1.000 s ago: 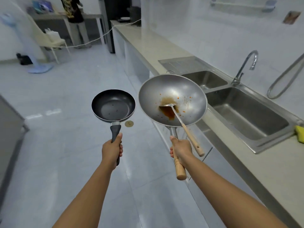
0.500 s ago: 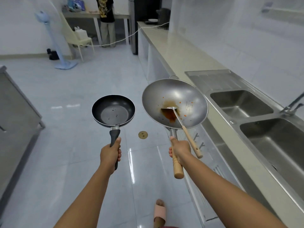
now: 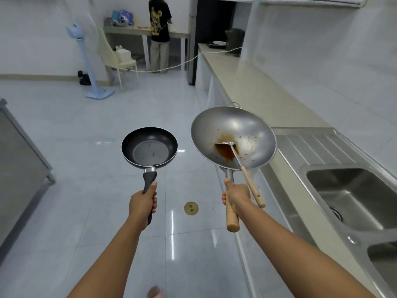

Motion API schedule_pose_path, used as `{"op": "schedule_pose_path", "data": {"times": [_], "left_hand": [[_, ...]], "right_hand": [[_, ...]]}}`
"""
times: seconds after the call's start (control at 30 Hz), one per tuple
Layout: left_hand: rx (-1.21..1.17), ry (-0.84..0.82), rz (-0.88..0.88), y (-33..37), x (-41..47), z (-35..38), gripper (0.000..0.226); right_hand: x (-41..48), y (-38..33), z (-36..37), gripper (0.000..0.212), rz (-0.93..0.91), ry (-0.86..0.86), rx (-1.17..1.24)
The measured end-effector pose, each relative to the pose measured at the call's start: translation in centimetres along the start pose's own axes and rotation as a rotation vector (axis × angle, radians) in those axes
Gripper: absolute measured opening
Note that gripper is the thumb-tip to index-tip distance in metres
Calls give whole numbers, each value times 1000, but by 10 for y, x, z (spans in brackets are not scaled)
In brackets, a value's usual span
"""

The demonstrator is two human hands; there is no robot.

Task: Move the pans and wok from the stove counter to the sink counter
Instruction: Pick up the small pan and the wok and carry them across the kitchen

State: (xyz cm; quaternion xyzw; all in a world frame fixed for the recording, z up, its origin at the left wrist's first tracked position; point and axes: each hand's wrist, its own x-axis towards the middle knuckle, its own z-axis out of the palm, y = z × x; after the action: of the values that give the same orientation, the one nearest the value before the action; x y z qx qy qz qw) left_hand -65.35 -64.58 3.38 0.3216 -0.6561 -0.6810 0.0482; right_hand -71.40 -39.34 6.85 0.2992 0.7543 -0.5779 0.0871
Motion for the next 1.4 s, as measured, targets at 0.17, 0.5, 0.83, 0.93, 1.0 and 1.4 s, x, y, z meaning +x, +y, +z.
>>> {"op": "schedule_pose_path", "data": {"times": [0.17, 0.5, 0.83, 0.93, 1.0, 1.4], "left_hand": [[30, -42, 16, 45, 105, 9, 40], [168, -240, 65, 143, 282, 58, 39], [216, -469, 92, 210, 403, 208, 41], [239, -539, 106, 227, 430, 269, 41], [258, -588, 109, 239, 445, 312, 43], [382, -941, 67, 253, 450, 545, 56]], "right_hand": [[68, -51, 51, 43, -21, 18, -2], [165, -154, 124, 39, 44, 159, 145], [276, -217, 84, 42, 125, 416, 257], [313, -230, 58, 42, 147, 494, 320], [334, -239, 41, 42, 171, 545, 343], [399, -241, -53, 39, 302, 848, 478]]}}
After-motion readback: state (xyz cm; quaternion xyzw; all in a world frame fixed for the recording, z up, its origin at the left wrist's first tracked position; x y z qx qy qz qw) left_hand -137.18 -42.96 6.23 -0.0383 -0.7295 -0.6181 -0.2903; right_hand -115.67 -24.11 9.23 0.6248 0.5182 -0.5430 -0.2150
